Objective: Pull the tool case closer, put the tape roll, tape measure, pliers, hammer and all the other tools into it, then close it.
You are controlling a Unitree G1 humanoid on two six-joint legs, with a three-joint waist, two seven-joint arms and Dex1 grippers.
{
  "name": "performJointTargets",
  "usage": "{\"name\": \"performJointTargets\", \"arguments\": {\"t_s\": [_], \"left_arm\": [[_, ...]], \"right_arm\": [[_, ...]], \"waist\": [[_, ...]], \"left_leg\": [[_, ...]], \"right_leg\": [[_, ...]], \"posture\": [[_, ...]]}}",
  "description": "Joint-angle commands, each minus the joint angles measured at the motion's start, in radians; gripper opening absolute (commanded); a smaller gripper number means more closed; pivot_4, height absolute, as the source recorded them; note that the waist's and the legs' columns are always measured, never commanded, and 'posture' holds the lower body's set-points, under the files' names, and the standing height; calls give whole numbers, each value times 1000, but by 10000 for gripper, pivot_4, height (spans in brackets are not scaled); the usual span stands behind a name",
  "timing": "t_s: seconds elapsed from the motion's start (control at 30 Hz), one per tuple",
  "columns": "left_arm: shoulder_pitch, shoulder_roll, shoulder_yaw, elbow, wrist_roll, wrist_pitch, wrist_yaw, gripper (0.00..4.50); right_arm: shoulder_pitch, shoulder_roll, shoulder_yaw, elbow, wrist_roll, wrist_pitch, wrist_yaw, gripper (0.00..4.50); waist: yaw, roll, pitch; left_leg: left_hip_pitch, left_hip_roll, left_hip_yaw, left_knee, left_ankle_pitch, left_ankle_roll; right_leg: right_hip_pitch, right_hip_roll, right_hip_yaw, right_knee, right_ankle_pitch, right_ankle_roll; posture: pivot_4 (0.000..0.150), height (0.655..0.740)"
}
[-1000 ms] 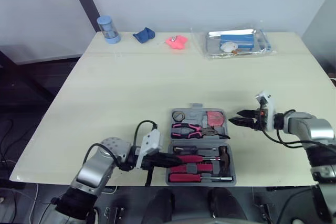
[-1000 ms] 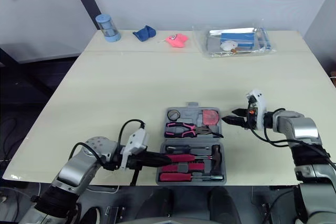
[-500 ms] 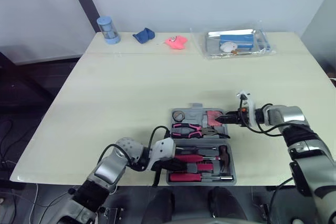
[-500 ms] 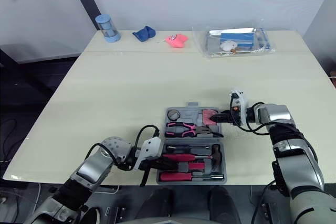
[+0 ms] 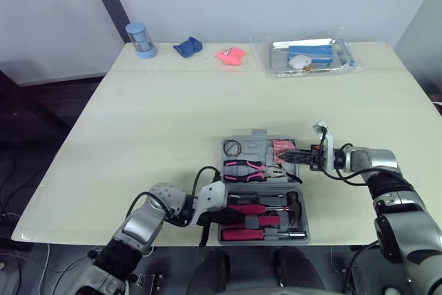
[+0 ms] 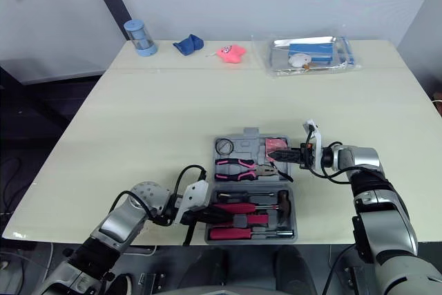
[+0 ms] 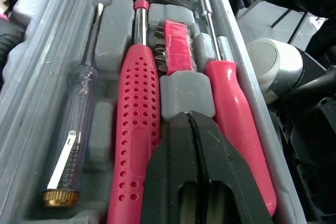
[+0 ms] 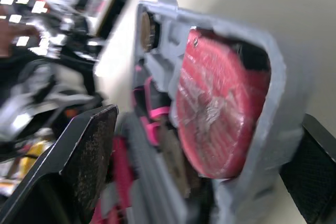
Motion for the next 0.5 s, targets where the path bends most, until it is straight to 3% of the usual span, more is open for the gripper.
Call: {"name": "performJointTargets", "arguments": {"t_s": [0.03,0.3,0.5], "left_arm": [[32,21,32,9,-21,17,3,0],[166,88,175,-111,-157,28,-12,0],[365,225,383,-258,-332,101,-71,0]], "right_arm": [[9,-4,-30,-94,75,5,84,44548],[155,-70,-35,-411,207,68,180,44548],[326,-162,-55,-704,329,158,158,44548]], "waist": [[-8,0,0],[-16,1,1],[-4,2,3]], "left_leg": [[0,0,0,0,0,0],[-1,0,-1,-1,0,0],[-1,0,-1,-2,0,0]], "right_leg": [[0,0,0,0,0,0],[-1,0,0,-1,0,0],[-1,-1,-1,-2,0,0]], "posture": [[1500,7400],[1500,7400],[1500,7400]]}}
